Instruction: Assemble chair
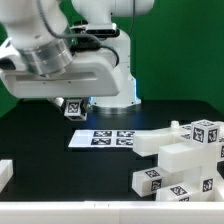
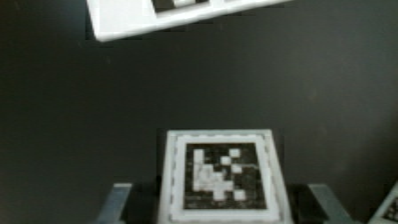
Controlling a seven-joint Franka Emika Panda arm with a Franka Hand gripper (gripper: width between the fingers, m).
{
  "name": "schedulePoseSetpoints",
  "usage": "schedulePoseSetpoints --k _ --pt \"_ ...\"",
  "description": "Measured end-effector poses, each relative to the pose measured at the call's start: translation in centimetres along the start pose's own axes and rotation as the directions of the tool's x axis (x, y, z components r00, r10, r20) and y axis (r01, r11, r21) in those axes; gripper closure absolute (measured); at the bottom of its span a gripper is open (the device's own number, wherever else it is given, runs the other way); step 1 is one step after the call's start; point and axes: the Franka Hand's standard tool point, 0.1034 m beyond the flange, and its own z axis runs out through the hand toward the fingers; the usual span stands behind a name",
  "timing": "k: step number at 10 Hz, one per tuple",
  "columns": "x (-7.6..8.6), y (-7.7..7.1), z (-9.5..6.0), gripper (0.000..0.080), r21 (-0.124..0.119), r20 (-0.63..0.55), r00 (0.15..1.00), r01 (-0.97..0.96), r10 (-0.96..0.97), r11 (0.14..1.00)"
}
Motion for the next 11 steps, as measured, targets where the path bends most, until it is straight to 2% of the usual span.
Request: schedulePoseSetpoints --k 3,4,5,6,7,8,9,11 --pt "0.6 -0.3 -0.6 0.0518 -0.02 -0.191 0.982 -0.007 0.004 1.0" --pt "0.4 -2.7 -2.0 0.0518 -0.023 -0.305 0.952 0.008 -0.015 1.0" --pt "-0.5 -5.4 -3.3 0.0518 -0.025 -0.354 0.935 0.027 -0.034 0.999" --pt "-0.3 -8.0 -4.9 0.0518 -0.026 -0.442 0.896 0.017 -0.026 1.0" --pt "-0.6 -11.2 -6.1 0.0518 -0.06 -0.568 0.818 0.063 -0.086 0.996" --pt "-1.1 -11.5 -5.0 0.0518 -0.148 -0.644 0.734 0.157 -0.215 0.977" --pt "-1.3 -10.8 -4.2 0.0518 -0.143 -0.67 0.717 0.134 -0.195 0.981" --pt "-1.1 -10.9 -4.4 0.0518 -0.148 -0.687 0.698 0.136 -0.2 0.98"
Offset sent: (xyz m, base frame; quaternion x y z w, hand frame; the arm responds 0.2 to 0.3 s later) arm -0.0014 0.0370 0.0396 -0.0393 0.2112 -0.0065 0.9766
